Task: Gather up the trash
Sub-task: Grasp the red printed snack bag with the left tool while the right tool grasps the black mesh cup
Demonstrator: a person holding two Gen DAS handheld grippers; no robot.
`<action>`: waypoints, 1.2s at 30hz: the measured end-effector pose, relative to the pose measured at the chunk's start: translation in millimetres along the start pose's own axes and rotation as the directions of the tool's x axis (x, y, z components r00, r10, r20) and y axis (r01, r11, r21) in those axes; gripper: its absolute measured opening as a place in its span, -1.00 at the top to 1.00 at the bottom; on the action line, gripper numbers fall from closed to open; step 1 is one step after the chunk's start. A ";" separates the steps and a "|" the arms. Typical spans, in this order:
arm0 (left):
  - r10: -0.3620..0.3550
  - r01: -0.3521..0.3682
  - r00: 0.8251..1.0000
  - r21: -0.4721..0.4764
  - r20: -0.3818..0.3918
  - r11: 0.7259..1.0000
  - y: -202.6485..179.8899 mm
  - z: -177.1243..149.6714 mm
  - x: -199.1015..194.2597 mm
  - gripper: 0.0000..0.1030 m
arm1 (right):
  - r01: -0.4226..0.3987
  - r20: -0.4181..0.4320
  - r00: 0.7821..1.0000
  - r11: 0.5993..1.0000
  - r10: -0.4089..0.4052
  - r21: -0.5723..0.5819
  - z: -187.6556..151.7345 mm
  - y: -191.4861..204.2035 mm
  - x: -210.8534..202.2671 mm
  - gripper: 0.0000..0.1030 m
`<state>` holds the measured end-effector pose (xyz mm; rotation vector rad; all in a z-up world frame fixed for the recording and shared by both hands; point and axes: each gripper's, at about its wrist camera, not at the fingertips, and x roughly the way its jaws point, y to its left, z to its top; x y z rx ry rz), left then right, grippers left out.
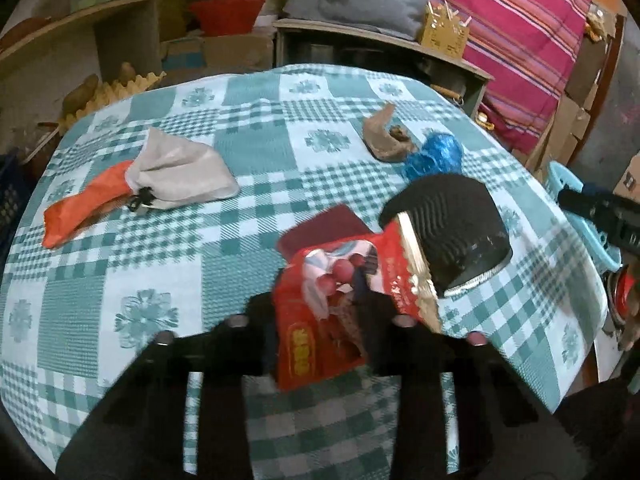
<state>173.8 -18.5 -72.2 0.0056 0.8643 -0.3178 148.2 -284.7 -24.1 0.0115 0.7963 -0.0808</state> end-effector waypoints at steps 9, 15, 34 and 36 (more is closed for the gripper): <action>0.007 -0.004 0.999 -0.062 0.046 0.998 26.3 15.2 -21.6 0.85 | -0.043 0.017 0.999 0.998 0.044 -0.050 7.9 39.3 -5.7 -0.63; 0.027 -0.013 0.994 -0.136 0.105 0.991 56.3 26.0 -44.6 0.93 | -0.073 0.009 0.997 0.993 0.074 -0.097 10.2 73.6 -1.3 -0.63; 0.110 -0.081 0.985 -0.208 0.131 0.975 90.4 27.3 -55.7 0.93 | -0.082 -0.092 0.993 0.988 0.070 -0.133 -3.9 128.9 31.2 -0.52; 0.112 -0.084 0.986 -0.209 0.127 0.974 90.7 27.2 -54.4 0.93 | -0.079 -0.094 0.993 0.986 0.066 -0.144 -4.9 130.2 32.2 -0.36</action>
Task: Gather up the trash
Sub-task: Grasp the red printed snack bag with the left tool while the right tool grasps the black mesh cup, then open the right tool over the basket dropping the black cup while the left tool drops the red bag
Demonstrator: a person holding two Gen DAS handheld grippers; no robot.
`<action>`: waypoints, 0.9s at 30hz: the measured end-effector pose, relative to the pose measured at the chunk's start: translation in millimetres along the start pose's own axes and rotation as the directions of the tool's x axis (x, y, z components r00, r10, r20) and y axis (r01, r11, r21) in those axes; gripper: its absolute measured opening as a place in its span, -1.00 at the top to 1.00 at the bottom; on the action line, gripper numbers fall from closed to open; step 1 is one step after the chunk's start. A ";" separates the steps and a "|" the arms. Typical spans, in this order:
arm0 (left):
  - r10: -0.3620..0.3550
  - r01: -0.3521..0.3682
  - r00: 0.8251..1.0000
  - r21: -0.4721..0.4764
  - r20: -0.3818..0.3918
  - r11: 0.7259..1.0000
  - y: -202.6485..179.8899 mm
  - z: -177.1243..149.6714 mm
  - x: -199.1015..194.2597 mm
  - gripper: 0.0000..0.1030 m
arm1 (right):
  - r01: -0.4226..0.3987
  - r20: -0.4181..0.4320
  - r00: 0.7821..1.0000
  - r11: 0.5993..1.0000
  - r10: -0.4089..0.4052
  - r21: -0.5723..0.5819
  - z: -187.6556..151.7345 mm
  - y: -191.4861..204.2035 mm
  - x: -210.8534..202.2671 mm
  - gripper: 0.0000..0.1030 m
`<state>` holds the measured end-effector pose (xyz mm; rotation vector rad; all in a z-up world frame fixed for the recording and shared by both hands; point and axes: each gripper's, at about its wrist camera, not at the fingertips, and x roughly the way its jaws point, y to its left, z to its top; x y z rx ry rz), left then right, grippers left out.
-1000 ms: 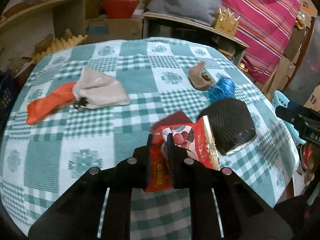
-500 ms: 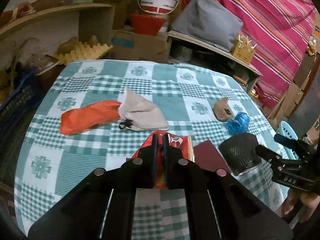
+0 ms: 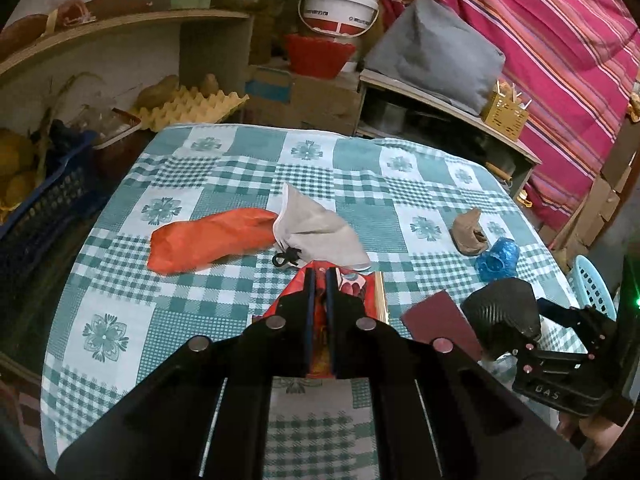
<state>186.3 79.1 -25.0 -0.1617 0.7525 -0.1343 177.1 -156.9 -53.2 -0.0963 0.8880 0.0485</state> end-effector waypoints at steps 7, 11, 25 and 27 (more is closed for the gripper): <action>0.008 -0.008 1.000 0.000 -0.001 1.000 -0.2 -0.8 2.1 0.93 | -0.018 0.034 0.999 1.000 0.018 0.009 1.9 -10.5 -9.3 -0.34; 0.009 -0.009 1.000 0.000 0.002 1.000 -1.3 0.1 2.3 0.93 | -0.015 0.073 0.997 1.000 0.014 0.019 7.5 -25.2 -22.8 -0.34; -0.018 0.015 0.998 0.047 0.055 0.999 -50.9 17.4 -19.2 0.93 | 0.015 0.174 0.984 0.996 -0.030 0.087 15.9 -127.1 -71.9 -0.34; -0.025 0.021 0.998 0.056 0.064 0.998 -61.8 21.9 -23.0 0.93 | 0.026 0.181 0.982 0.994 -0.045 0.105 14.4 -147.1 -78.0 -0.34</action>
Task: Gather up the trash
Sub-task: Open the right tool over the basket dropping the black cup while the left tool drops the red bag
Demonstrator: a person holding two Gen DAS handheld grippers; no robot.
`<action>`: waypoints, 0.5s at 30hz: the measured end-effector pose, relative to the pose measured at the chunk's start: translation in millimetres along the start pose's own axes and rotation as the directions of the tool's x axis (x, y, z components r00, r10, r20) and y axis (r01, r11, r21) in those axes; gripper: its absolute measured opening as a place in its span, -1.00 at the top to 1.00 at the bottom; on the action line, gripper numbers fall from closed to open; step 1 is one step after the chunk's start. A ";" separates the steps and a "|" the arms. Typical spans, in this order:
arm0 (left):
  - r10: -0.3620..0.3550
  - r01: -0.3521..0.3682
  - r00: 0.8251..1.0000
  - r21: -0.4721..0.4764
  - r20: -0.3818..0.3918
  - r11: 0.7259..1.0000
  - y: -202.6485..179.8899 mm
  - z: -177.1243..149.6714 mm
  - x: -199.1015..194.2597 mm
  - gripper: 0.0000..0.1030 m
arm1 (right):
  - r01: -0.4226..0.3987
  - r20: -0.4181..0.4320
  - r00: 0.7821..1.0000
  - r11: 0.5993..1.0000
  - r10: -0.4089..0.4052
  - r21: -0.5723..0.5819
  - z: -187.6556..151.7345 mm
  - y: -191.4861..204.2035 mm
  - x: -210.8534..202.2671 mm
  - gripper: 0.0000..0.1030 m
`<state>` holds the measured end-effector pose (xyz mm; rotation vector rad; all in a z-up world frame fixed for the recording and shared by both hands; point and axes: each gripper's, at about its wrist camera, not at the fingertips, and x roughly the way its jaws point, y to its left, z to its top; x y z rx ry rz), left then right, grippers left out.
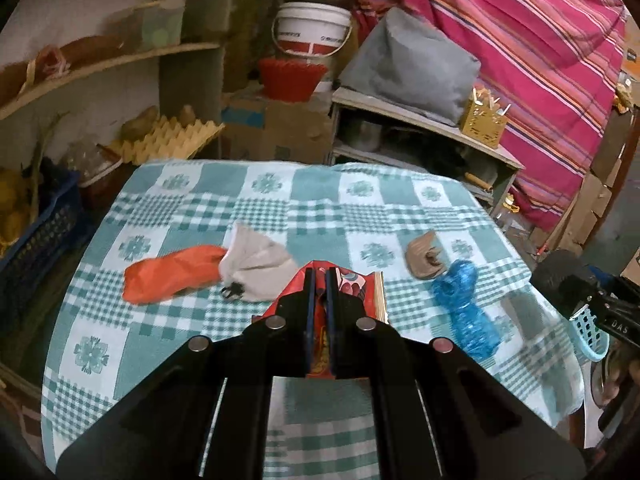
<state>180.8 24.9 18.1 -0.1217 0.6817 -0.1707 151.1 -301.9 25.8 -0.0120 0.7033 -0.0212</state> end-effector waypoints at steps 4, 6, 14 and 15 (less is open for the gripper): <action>-0.024 0.024 1.000 0.017 0.018 1.000 -24.6 9.8 -4.2 0.93 | 0.020 0.005 1.000 0.999 -0.020 0.044 0.3 -36.7 -8.1 -0.34; -0.042 0.041 0.999 0.030 0.024 0.999 -42.1 14.2 -4.8 0.93 | 0.033 0.008 0.999 0.998 -0.033 0.059 -0.9 -53.1 -12.0 -0.34; -0.107 0.104 0.994 0.106 0.028 0.989 -116.5 22.5 -3.7 0.93 | 0.090 0.017 0.996 0.988 -0.093 0.122 -12.5 -131.5 -32.1 -0.06; -0.122 0.118 0.992 0.113 0.027 0.987 -126.5 23.3 -2.9 0.93 | 0.094 0.013 0.995 0.987 -0.097 0.127 -14.2 -139.2 -34.4 0.03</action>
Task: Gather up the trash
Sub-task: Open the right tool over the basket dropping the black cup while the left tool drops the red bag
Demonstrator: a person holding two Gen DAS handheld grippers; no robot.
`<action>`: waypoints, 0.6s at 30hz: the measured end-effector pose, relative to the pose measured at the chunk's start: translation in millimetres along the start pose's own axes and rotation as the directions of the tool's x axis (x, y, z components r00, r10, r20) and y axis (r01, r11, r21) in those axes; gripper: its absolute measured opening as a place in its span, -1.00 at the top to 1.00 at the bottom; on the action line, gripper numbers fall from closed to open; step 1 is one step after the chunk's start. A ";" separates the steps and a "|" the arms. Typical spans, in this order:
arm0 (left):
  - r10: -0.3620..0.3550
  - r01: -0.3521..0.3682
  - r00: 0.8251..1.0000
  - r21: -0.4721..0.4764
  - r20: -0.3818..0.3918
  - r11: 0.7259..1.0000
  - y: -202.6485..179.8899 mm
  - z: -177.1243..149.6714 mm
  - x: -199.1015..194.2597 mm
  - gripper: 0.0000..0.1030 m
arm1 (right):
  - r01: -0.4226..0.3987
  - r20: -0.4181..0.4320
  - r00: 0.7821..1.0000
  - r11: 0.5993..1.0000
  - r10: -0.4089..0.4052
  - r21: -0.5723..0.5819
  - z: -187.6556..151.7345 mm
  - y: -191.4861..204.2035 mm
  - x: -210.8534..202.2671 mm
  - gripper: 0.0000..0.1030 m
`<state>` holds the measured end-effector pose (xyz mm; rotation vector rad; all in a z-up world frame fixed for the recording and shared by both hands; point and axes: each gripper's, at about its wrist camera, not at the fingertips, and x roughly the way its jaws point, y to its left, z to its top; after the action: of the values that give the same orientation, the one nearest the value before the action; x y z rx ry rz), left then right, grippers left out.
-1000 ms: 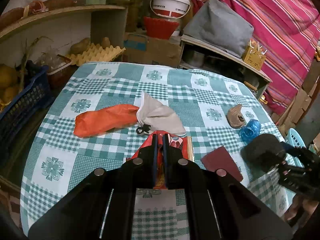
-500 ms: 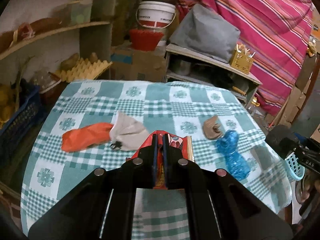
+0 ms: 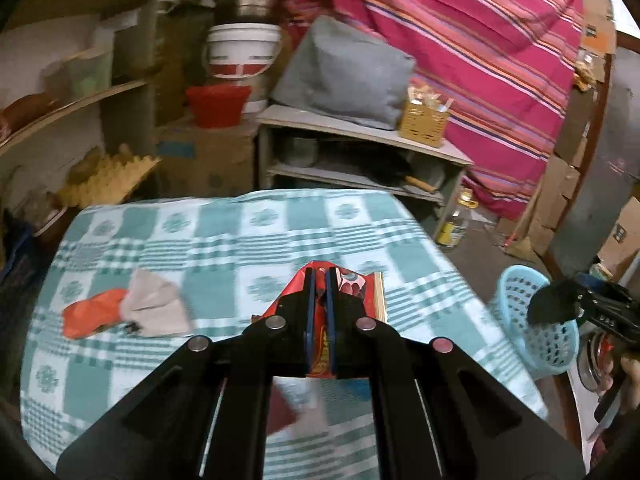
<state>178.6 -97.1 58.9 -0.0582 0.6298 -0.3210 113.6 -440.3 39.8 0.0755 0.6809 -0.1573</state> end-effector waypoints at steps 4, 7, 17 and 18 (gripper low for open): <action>-0.059 0.060 0.998 0.040 -0.003 0.997 -42.8 4.1 13.5 0.93 | 0.018 -0.022 1.000 0.999 -0.018 0.033 -4.9 -42.7 -0.9 0.61; -0.093 0.094 0.995 0.047 -0.033 0.994 -68.9 1.8 30.9 0.93 | 0.017 -0.058 0.998 0.998 -0.013 0.068 -13.4 -68.3 6.9 0.63; -0.210 0.222 0.971 0.099 -0.117 0.970 -154.9 -13.6 77.4 0.93 | 0.093 -0.098 0.992 0.983 -0.078 0.161 -39.7 -139.3 10.3 0.34; -0.225 0.238 0.967 0.104 -0.119 0.966 -164.2 -14.1 79.7 0.93 | 0.108 -0.093 0.991 0.981 -0.094 0.162 -41.3 -144.3 8.4 0.04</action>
<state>185.5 -277.3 26.9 -0.0015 0.7100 -0.5905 70.0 -578.5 -0.1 0.2098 0.7561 -0.3103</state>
